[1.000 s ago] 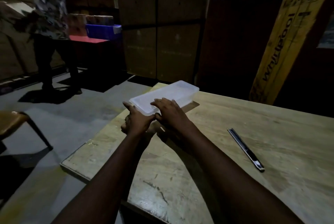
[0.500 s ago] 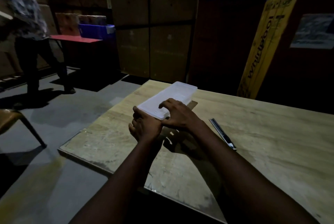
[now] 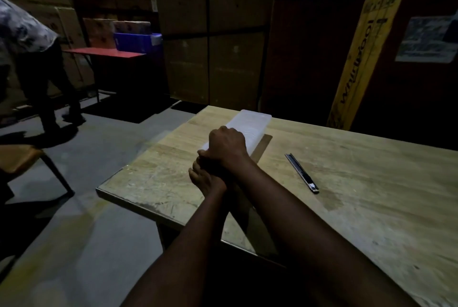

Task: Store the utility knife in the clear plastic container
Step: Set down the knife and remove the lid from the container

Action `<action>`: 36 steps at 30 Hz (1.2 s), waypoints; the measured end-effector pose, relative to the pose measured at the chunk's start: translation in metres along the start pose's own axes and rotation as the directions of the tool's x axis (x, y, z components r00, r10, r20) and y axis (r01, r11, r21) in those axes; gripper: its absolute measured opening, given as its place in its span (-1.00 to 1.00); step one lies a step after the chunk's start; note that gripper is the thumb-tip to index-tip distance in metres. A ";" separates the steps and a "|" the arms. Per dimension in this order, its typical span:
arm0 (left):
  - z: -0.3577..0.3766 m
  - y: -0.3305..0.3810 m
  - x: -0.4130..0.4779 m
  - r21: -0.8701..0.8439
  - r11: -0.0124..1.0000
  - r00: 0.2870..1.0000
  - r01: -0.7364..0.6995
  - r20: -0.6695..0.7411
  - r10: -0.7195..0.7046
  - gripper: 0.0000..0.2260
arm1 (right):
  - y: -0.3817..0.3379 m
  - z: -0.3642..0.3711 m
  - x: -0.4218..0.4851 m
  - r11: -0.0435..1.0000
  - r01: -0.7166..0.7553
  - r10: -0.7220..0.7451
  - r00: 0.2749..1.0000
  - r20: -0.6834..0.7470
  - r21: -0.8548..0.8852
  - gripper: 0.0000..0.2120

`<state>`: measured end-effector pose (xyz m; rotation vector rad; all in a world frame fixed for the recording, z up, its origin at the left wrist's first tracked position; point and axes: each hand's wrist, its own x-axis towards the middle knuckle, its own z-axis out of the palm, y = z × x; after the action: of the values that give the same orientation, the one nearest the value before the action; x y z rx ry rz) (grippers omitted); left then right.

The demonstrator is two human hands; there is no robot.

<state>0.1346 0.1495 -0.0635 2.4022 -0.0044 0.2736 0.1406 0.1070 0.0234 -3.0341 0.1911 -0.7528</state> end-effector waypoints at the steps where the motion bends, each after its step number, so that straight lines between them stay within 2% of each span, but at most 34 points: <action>1: -0.004 0.002 0.000 -0.003 1.000 0.997 0.028 0.077 -0.027 -0.58 | -0.004 0.001 0.000 1.000 0.006 -0.006 1.000 -0.015 -0.011 -0.63; 2: -0.008 0.003 0.002 -0.016 0.999 0.995 0.029 0.100 -0.027 -0.57 | -0.007 0.002 -0.001 1.000 0.014 -0.015 1.000 -0.023 -0.021 -0.65; 5: -0.003 -0.002 0.002 -0.059 0.998 1.000 -0.016 0.021 0.017 -0.57 | -0.009 0.001 -0.004 0.998 0.044 -0.045 0.999 -0.030 -0.050 -0.61; 8: -0.005 -0.002 0.002 -0.150 0.987 0.998 0.051 0.028 -0.047 -0.55 | -0.007 -0.003 -0.005 0.997 0.059 -0.060 0.998 -0.030 -0.053 -0.57; 13: -0.006 -0.003 0.000 -0.215 0.975 0.998 0.062 0.011 -0.061 -0.55 | -0.007 -0.004 -0.002 0.998 0.047 -0.049 0.998 -0.031 -0.049 -0.59; 17: -0.004 -0.006 0.004 -0.083 0.997 0.999 -0.005 0.038 0.008 -0.57 | -0.013 -0.002 -0.011 0.986 0.129 -0.138 0.987 -0.080 -0.109 -0.62; 21: -0.003 0.009 0.000 0.026 1.000 0.989 -0.017 -0.144 0.020 -0.77 | 0.003 -0.015 -0.004 0.996 0.060 -0.042 0.967 -0.251 0.064 -0.65; 22: -0.003 0.012 0.000 0.018 1.000 0.990 -0.001 -0.140 0.003 -0.71 | 0.010 -0.019 -0.005 0.998 0.026 -0.007 0.959 -0.285 0.060 -0.63; 24: -0.003 0.015 -0.002 -0.007 0.999 0.998 0.032 -0.053 -0.032 -0.35 | 0.029 -0.028 -0.010 0.977 -0.099 0.156 0.935 -0.320 0.187 -0.60; 26: -0.005 0.014 0.000 0.020 0.999 0.998 0.037 -0.049 -0.036 -0.03 | 0.053 -0.035 -0.021 0.869 -0.250 0.410 0.847 -0.339 0.426 -0.60; 27: -0.004 0.013 0.002 0.026 0.999 0.998 0.040 -0.051 -0.039 0.05 | 0.067 -0.038 -0.027 0.795 -0.320 0.524 0.789 -0.319 0.514 -0.62; 28: -0.002 0.014 0.004 0.029 0.999 0.997 0.045 -0.057 -0.043 0.08 | 0.079 -0.039 -0.033 0.698 -0.374 0.626 0.734 -0.265 0.611 -0.64; 30: -0.002 0.011 0.010 0.033 0.997 0.996 0.064 -0.071 -0.061 0.08 | 0.098 -0.039 -0.047 0.398 -0.391 0.757 0.651 -0.056 0.830 -0.68; 32: -0.003 0.009 0.017 0.031 0.995 0.992 0.093 -0.083 -0.090 0.06 | 0.106 -0.035 -0.065 0.048 -0.353 0.764 0.616 0.193 0.934 -0.74; 33: -0.004 0.008 0.018 0.027 0.994 0.990 0.105 -0.093 -0.102 0.04 | 0.107 -0.034 -0.074 -0.080 -0.353 0.733 0.613 0.295 0.932 -0.78; 34: -0.005 0.008 0.020 0.022 0.993 0.988 0.114 -0.107 -0.112 0.03 | 0.106 -0.033 -0.082 -0.174 -0.371 0.688 0.617 0.382 0.912 -0.79; 36: -0.005 0.007 0.022 0.015 0.992 0.986 0.124 -0.115 -0.121 0.04 | 0.103 -0.028 -0.094 -0.287 -0.446 0.577 0.625 0.525 0.848 -0.76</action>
<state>0.1545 0.1490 -0.0506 2.3942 0.1988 0.3541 0.0327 0.0164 0.0004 -1.1654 0.6322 -0.4993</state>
